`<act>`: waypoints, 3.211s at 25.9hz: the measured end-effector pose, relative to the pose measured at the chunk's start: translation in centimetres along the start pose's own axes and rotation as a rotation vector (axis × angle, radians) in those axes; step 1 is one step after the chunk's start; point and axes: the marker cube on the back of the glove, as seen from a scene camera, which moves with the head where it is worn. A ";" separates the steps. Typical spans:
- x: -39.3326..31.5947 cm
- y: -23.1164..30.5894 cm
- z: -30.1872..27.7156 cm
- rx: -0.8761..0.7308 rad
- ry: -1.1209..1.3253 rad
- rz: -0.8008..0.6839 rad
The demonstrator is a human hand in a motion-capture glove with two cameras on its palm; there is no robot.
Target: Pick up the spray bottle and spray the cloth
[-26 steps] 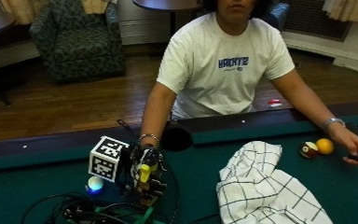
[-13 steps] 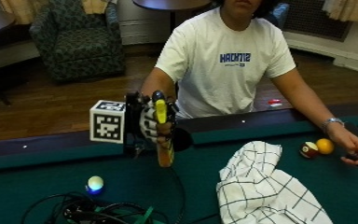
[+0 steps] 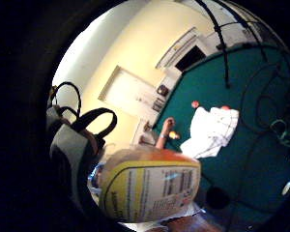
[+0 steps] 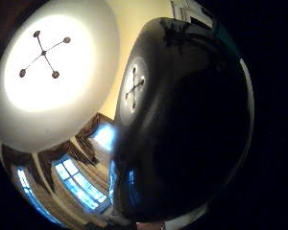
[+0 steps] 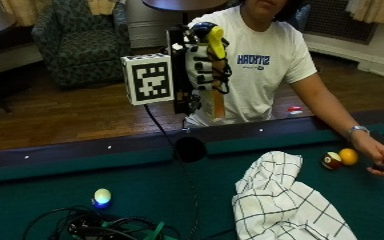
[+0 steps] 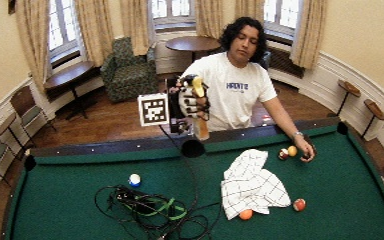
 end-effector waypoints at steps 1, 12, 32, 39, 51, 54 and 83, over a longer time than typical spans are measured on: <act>-0.2 -0.7 0.7 -0.002 -0.007 0.049; 7.4 -3.9 8.1 -0.174 0.124 0.595; 24.3 3.7 13.8 -0.533 0.278 1.289; 27.5 7.0 13.7 -0.608 0.351 1.473; 29.9 10.2 13.5 -0.654 0.396 1.588; 30.0 10.5 13.4 -0.662 0.412 1.592; 11.4 -5.2 24.2 -0.479 0.047 0.409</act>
